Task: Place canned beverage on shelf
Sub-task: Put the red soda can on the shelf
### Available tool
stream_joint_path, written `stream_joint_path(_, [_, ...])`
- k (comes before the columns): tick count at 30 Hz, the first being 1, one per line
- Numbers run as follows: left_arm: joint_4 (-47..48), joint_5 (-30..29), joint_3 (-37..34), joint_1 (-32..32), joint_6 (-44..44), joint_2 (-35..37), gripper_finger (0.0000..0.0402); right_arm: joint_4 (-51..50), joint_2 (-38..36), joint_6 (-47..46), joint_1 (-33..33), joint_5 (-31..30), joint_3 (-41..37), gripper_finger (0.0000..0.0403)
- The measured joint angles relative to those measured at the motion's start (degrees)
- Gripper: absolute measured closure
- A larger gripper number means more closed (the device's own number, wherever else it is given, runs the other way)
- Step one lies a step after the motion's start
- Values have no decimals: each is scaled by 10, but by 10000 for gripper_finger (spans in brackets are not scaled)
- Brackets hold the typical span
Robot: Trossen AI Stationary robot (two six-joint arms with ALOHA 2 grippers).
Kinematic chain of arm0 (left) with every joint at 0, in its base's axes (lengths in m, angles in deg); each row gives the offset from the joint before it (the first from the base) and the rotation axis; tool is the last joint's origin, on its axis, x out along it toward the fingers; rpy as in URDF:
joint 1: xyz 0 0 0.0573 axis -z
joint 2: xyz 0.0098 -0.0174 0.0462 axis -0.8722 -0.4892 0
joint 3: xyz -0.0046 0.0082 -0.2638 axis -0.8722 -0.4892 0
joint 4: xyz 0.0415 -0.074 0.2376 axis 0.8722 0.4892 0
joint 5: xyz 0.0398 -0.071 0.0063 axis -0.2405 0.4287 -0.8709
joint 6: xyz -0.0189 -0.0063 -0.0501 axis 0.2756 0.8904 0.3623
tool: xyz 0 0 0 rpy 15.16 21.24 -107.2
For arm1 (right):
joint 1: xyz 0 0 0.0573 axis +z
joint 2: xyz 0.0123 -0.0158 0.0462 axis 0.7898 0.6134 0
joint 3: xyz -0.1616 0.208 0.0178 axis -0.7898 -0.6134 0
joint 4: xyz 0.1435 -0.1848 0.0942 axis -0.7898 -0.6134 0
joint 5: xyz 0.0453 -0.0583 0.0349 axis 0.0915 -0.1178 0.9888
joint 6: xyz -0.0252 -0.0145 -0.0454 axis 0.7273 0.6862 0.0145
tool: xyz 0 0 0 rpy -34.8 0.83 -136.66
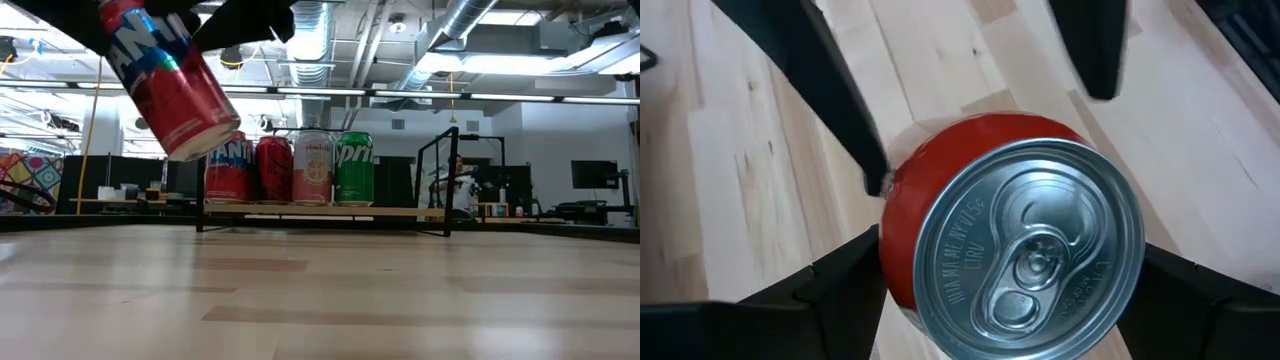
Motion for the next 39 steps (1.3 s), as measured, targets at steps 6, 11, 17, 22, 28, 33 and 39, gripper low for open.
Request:
stream_joint_path(6, [13,5,26,0,-2,-12,103,-16,0,5,1,12,0,90])
stream_joint_path(11, [8,2,28,0,0,-12,103,-14,0,21,1,6,0,79])
stream_joint_path(17, [-3,-2,28,0,0,-12,103,-13,0,15,2,-5,0,35])
stream_joint_path(22, [-5,-7,28,0,0,-12,103,-10,0,-12,2,-17,0,19])
stream_joint_path(28, [-18,-24,28,0,3,-12,97,-11,0,-15,2,-26,0,39])
stream_joint_path(33, [-32,-23,28,0,10,-12,95,-15,-1,-35,3,-65,0,73])
stream_joint_path(39, [-36,-22,27,0,15,-12,94,-17,-1,-28,3,-67,0,125])
